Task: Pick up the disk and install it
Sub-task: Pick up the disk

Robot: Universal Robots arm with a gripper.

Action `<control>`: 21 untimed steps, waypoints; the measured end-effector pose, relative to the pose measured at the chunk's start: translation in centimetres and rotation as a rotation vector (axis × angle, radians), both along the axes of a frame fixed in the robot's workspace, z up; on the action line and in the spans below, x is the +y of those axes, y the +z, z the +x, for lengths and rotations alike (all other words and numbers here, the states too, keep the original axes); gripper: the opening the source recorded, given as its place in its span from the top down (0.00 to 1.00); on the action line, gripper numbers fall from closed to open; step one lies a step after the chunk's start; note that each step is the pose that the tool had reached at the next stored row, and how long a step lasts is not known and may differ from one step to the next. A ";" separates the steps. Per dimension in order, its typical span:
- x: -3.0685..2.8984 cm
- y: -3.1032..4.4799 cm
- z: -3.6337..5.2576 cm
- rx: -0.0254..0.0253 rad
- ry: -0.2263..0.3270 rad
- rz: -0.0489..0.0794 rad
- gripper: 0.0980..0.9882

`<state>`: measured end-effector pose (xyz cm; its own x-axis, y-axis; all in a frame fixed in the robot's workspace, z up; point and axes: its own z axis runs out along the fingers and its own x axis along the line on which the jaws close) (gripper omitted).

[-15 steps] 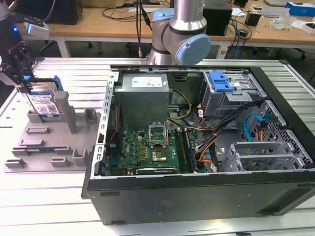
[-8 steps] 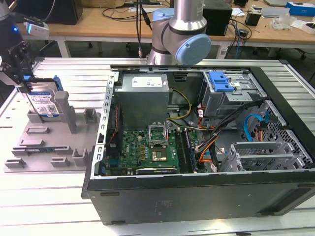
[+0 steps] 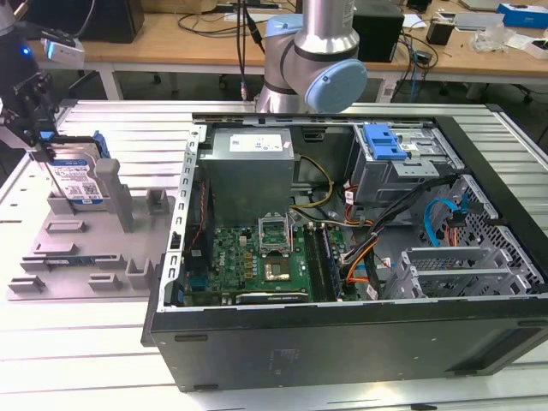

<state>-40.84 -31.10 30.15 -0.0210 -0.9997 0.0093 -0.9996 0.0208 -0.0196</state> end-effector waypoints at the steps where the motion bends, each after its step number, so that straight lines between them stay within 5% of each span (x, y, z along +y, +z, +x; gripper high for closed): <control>1: 0.00 -0.01 0.00 -0.0001 0.000 0.000 0.59; 2: 0.00 -0.03 0.00 -0.0001 0.000 0.000 0.67; 21: 0.00 -0.12 0.00 -0.0004 0.000 0.000 0.70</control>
<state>-40.84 -31.10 30.03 -0.0206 -0.9997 0.0088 -0.9996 0.0204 -0.0200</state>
